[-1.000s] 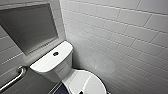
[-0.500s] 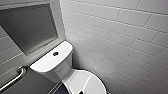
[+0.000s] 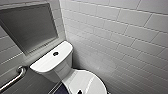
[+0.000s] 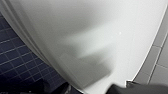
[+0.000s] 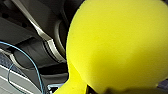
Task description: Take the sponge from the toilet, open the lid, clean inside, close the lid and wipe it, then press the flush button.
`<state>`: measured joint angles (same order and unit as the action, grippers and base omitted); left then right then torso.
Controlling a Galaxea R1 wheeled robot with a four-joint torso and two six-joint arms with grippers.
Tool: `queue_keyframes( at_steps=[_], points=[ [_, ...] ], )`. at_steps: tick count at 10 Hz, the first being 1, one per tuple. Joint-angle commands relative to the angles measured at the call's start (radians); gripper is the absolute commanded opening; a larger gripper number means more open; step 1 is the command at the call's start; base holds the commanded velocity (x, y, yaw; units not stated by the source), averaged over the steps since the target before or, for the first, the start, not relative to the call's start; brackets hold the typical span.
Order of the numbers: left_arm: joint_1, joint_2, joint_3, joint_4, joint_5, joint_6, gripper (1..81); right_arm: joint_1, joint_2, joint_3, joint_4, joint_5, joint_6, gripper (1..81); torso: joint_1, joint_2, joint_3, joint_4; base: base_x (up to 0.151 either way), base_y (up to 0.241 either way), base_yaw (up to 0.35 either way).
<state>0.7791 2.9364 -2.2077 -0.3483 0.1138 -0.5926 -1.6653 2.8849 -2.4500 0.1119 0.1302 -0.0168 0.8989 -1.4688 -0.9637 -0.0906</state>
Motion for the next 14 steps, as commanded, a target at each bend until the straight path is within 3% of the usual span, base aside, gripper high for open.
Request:
queue_keyframes(
  at_steps=[1,12,14],
  points=[
    [-0.151,-0.037,0.078,-0.021,-0.094,0.011,81.1,-0.028,-0.011,0.011,0.002,-0.089,0.003,1.0,0.000,0.000,0.000,0.000,0.000,0.000,0.000],
    [-0.054,-0.333,0.554,-0.017,-0.301,0.013,81.1,-0.028,-0.003,0.011,-0.006,-0.089,-0.002,1.0,0.000,0.000,-0.001,0.000,0.000,0.000,0.000],
    [-0.048,-0.361,0.600,-0.017,-0.316,0.013,81.1,-0.028,-0.003,0.011,-0.008,-0.089,-0.002,1.0,0.000,0.000,0.045,0.000,0.000,0.000,0.000]
  ],
)
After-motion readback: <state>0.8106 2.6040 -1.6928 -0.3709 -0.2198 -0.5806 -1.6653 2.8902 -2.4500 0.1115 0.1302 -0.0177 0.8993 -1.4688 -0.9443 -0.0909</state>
